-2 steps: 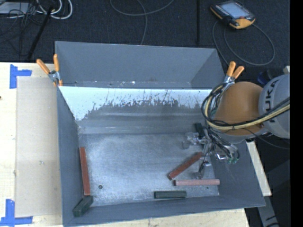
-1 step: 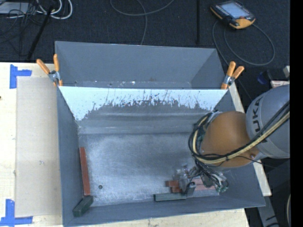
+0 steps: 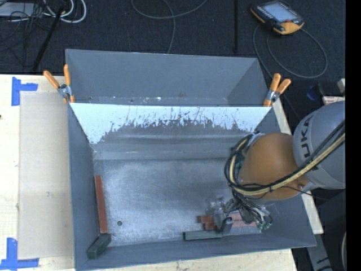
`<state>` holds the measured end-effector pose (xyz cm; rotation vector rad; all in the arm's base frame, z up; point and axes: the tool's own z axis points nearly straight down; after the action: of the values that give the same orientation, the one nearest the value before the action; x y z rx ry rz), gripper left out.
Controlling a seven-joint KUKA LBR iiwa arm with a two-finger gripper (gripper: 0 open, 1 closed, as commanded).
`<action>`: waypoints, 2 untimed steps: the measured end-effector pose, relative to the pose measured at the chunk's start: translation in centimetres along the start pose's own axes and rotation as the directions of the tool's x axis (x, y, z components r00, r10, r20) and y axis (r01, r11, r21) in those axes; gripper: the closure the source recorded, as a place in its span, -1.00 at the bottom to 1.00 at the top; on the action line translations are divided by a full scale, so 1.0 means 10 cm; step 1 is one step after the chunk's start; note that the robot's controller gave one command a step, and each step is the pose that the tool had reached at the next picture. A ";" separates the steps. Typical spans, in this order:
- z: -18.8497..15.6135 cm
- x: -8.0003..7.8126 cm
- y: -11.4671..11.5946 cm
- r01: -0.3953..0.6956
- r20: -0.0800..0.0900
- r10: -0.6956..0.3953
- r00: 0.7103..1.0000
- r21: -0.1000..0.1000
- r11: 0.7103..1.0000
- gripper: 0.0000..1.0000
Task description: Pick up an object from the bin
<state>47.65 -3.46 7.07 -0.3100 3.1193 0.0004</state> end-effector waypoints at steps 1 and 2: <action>-1.21 -0.07 0.36 0.023 -0.007 -0.023 1.000 -0.001 1.000 1.00; -1.21 -0.07 0.36 0.022 -0.007 -0.022 1.000 -0.001 1.000 1.00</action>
Offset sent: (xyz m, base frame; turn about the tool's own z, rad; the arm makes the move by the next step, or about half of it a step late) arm 0.0000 0.0000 0.0000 0.0000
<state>47.53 0.15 19.18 -0.3446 3.1232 0.0009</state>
